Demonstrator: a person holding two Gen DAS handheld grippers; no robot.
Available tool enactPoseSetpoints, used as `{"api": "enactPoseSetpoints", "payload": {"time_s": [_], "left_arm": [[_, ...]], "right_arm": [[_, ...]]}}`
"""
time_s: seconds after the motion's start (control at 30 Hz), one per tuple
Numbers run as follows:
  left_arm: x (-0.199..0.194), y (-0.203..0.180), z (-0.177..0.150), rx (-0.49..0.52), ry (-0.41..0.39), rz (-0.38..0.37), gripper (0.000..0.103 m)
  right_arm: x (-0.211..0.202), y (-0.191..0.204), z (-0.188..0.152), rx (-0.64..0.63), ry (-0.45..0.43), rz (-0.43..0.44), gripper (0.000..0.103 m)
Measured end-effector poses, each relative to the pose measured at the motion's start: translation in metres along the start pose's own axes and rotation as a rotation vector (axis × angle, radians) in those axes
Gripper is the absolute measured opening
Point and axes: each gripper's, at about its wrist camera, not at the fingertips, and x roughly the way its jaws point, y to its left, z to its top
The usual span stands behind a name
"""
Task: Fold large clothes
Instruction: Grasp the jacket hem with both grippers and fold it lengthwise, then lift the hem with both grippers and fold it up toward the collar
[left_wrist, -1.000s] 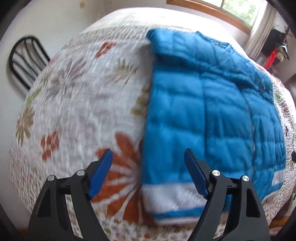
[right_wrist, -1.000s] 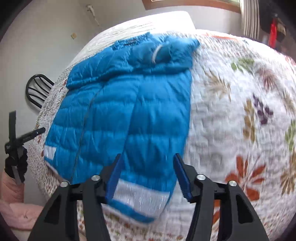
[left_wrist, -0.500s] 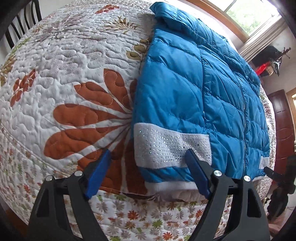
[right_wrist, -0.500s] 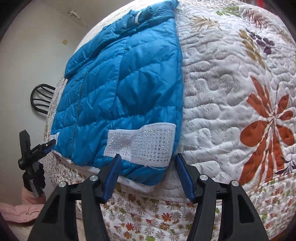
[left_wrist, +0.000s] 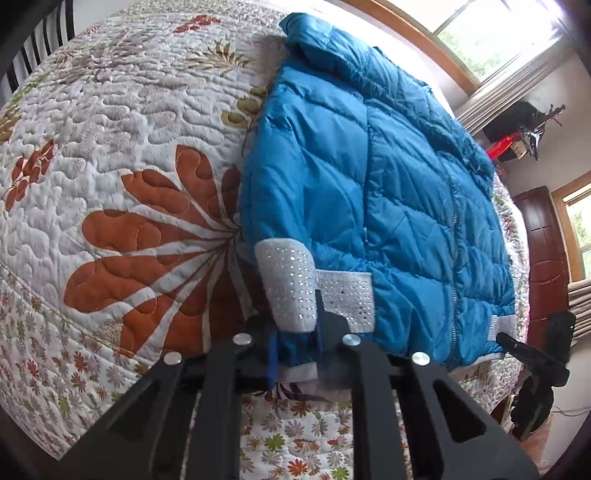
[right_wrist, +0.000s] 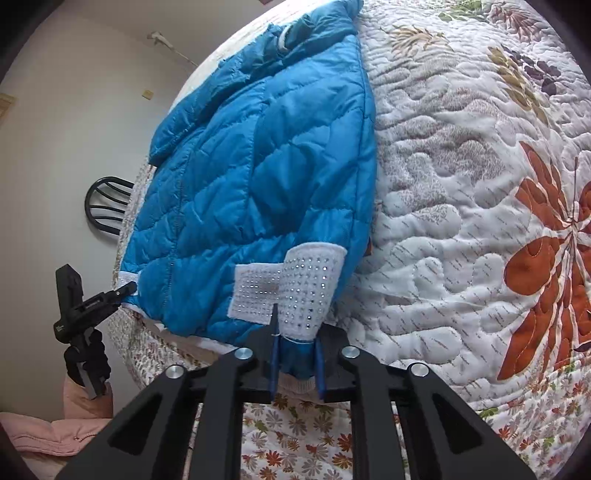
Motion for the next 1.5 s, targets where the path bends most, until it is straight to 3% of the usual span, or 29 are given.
{"api": "enactPoseSetpoints", "payload": {"time_s": [0.17, 0.2, 0.43, 0.57, 0.7, 0.77, 0.83, 1.03, 1.2, 1.5], "left_arm": [[-0.021, -0.007, -0.006, 0.025, -0.047, -0.015, 0.010], [-0.024, -0.008, -0.007, 0.029, -0.047, -0.016, 0.010], [-0.034, 0.001, -0.043, 0.047, 0.001, -0.010, 0.010], [-0.018, 0.010, -0.063, 0.044, 0.042, 0.023, 0.011], [-0.009, 0.019, -0.059, -0.014, 0.045, -0.013, 0.011], [-0.014, 0.015, -0.058, 0.007, 0.042, -0.006, 0.010], [-0.023, 0.010, -0.052, 0.034, 0.029, -0.012, 0.010], [-0.062, -0.002, -0.025, 0.048, -0.073, -0.135, 0.010], [-0.085, -0.028, 0.000, 0.105, -0.151, -0.149, 0.010], [-0.098, -0.063, 0.085, 0.168, -0.226, -0.198, 0.010]], "right_arm": [[-0.011, 0.008, -0.003, -0.042, -0.012, 0.016, 0.011], [-0.012, 0.009, -0.006, -0.091, -0.068, 0.029, 0.011], [-0.012, 0.003, -0.034, -0.091, -0.012, 0.003, 0.011], [0.002, -0.009, -0.043, -0.050, 0.028, -0.020, 0.011], [0.007, -0.021, -0.037, -0.003, 0.031, 0.019, 0.011], [0.001, -0.017, -0.035, -0.026, 0.023, 0.016, 0.010], [-0.009, -0.014, -0.038, -0.031, 0.011, 0.045, 0.010], [-0.058, 0.005, -0.023, -0.074, -0.082, 0.147, 0.009], [-0.089, 0.026, 0.005, -0.138, -0.151, 0.128, 0.009], [-0.118, 0.060, 0.084, -0.187, -0.195, 0.133, 0.009]]}}
